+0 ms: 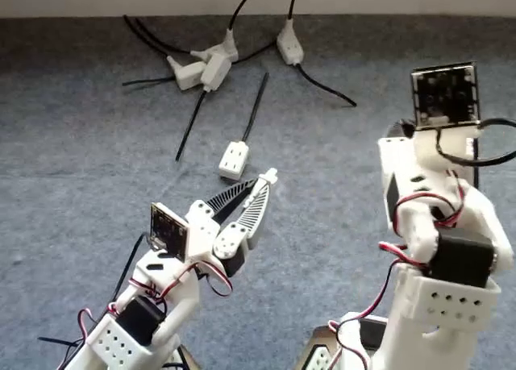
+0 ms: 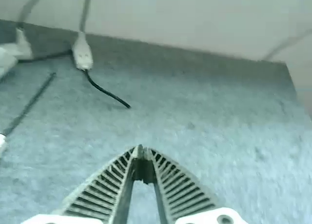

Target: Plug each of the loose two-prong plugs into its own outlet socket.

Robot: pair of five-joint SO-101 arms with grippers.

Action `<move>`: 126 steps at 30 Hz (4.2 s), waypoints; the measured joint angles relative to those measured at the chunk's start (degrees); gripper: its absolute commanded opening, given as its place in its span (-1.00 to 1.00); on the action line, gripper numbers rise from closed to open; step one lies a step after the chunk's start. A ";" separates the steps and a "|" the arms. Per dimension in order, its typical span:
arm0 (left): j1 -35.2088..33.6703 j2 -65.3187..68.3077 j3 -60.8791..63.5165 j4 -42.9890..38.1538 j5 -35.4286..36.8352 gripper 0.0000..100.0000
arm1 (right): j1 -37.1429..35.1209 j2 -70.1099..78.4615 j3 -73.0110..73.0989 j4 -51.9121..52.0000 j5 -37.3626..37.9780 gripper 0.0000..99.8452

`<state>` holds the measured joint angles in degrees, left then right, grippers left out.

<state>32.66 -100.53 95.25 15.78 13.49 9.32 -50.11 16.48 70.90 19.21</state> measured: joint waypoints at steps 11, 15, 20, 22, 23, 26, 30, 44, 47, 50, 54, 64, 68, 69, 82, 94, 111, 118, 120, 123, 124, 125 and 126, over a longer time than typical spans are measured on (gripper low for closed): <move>-4.92 0.00 0.00 10.81 -3.08 -0.99 | 8.88 5.45 29.45 2.90 -7.91 -0.98; -4.75 0.00 0.88 12.66 -3.25 -0.99 | 7.74 2.55 40.09 -3.52 -19.16 -0.98; -8.09 0.00 0.97 12.75 -7.03 -0.99 | 7.74 -5.10 49.05 -12.22 -26.37 -0.98; -10.37 0.00 0.97 13.63 -10.11 -0.99 | 7.74 -8.62 54.24 -16.88 -29.10 -0.98; -11.96 0.00 0.97 14.24 -10.73 -0.99 | 7.74 -10.55 56.79 -19.25 -30.07 -0.98; -16.18 0.00 0.97 16.88 -11.52 -0.99 | 7.74 -17.23 63.38 -25.23 -30.51 -0.98; -19.16 0.00 0.97 19.52 -11.69 -0.99 | 7.74 -27.34 70.77 -29.27 -30.51 -0.98; -19.25 0.00 1.05 20.57 -11.69 -0.99 | 8.09 -46.77 78.77 -29.63 -25.67 -0.90; -19.25 0.00 0.70 24.35 -11.69 -0.99 | 8.09 -46.77 78.86 -29.63 -25.67 -0.90; -19.34 0.00 -1.23 28.66 -11.69 -0.99 | 8.09 -46.33 78.86 -29.89 -25.67 -0.90; -19.34 0.00 -5.71 33.32 -14.68 -0.99 | 8.09 -46.33 78.86 -29.89 -25.67 -0.90; -28.40 0.35 -15.74 40.18 -16.79 -0.99 | 8.97 -46.33 78.95 -29.89 -25.67 -0.90; -28.57 7.21 -22.42 41.58 -19.52 -0.99 | 8.97 -46.33 78.95 -30.68 -25.67 -0.90; -28.66 10.81 -24.88 41.67 -19.69 -0.99 | 8.97 -46.33 78.95 -31.56 -25.67 -0.90; -29.01 83.52 -90.64 70.95 -28.84 -0.99 | 8.97 -46.33 78.95 -32.70 -23.74 -0.90; -22.24 122.99 -130.90 85.63 -43.16 -0.99 | 8.00 -46.33 78.95 -32.70 -23.21 -0.90; -18.02 124.22 -127.74 81.23 -80.88 -0.99 | 8.00 -46.33 78.95 -32.70 -23.21 -0.90; -17.14 124.22 -119.91 79.21 -91.08 -0.99 | 8.00 -46.33 78.95 -32.70 -23.21 -0.90; -17.05 124.22 -118.77 77.63 -91.25 -0.99 | 8.00 -46.33 78.95 -32.70 -23.21 -0.90; -16.88 124.22 -117.27 75.08 -91.87 -0.99 | 8.00 -46.33 78.95 -32.70 -23.21 -0.90; -16.88 124.22 -116.84 74.55 -92.22 -0.99 | 8.00 -46.33 78.95 -32.70 -23.21 -0.90; -16.88 124.22 -116.48 74.02 -92.48 -0.99 | 8.00 -46.33 78.95 -32.70 -23.21 -0.90; -16.79 124.22 -116.22 73.58 -92.84 -0.99 | 8.00 -46.33 78.95 -32.70 -23.21 -0.90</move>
<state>15.87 23.69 -20.97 89.36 -79.34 17.32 -96.44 95.43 38.20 -4.00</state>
